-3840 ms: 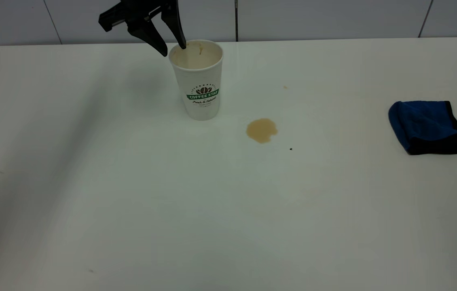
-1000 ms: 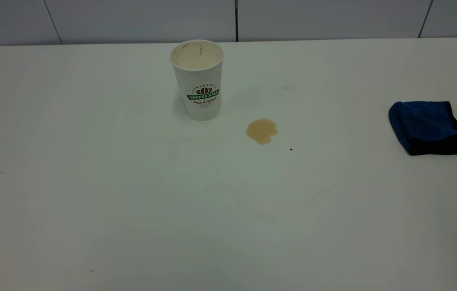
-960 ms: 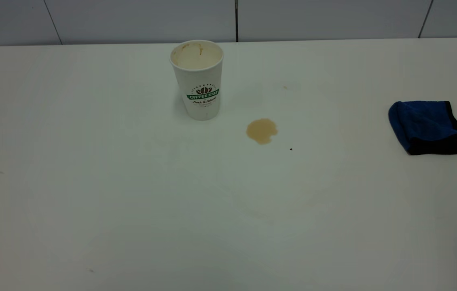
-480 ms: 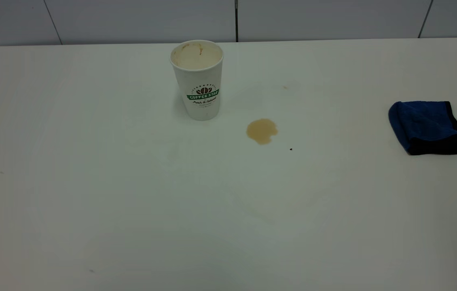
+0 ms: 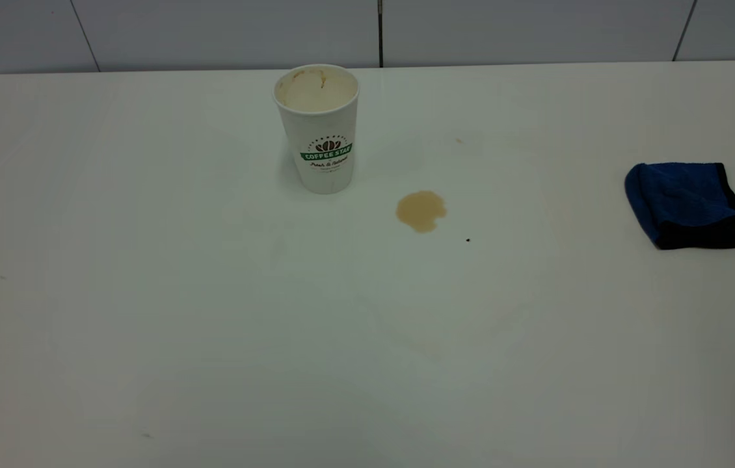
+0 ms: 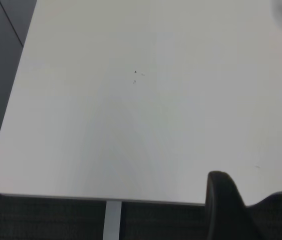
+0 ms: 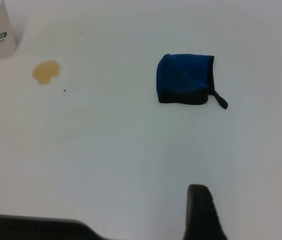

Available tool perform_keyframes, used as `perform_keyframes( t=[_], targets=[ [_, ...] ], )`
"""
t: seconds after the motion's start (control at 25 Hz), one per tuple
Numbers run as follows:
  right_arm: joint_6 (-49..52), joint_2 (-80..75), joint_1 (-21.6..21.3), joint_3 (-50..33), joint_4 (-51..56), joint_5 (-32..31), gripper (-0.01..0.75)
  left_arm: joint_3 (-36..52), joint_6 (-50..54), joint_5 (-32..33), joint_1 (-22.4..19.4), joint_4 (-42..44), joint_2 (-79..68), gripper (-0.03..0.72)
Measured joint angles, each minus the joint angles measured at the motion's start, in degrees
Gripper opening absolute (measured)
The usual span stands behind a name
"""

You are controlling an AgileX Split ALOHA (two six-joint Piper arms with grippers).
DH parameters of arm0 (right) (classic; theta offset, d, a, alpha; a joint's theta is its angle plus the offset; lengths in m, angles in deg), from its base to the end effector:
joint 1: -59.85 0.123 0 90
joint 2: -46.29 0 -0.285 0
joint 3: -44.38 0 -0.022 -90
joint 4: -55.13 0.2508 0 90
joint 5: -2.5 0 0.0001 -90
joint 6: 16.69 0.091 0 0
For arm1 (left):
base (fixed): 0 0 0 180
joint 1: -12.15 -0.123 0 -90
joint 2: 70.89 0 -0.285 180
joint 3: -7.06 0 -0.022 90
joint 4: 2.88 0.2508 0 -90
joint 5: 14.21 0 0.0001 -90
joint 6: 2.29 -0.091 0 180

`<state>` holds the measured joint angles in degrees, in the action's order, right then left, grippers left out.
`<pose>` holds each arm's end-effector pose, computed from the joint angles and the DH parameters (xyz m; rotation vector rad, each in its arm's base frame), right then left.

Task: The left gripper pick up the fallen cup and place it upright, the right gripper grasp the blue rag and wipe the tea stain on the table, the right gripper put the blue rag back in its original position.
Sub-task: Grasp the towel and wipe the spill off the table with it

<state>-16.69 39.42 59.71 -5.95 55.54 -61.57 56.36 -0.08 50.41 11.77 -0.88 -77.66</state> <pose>-0.0063 0.0006 0.2641 0.0021 2.1165 0.0072 -0.0090 0.0028 0.2684 -0.0507 2.1054 0.0230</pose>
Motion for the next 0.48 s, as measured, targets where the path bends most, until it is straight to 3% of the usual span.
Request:
perform_keyframes(
  t=[0.48],
  targets=[
    [2.63, -0.13, 0.0, 0.0, -0.41, 0.19, 0.513, 0.0, 0.0, 0.0, 0.0, -0.04, 0.0, 0.346]
  ],
)
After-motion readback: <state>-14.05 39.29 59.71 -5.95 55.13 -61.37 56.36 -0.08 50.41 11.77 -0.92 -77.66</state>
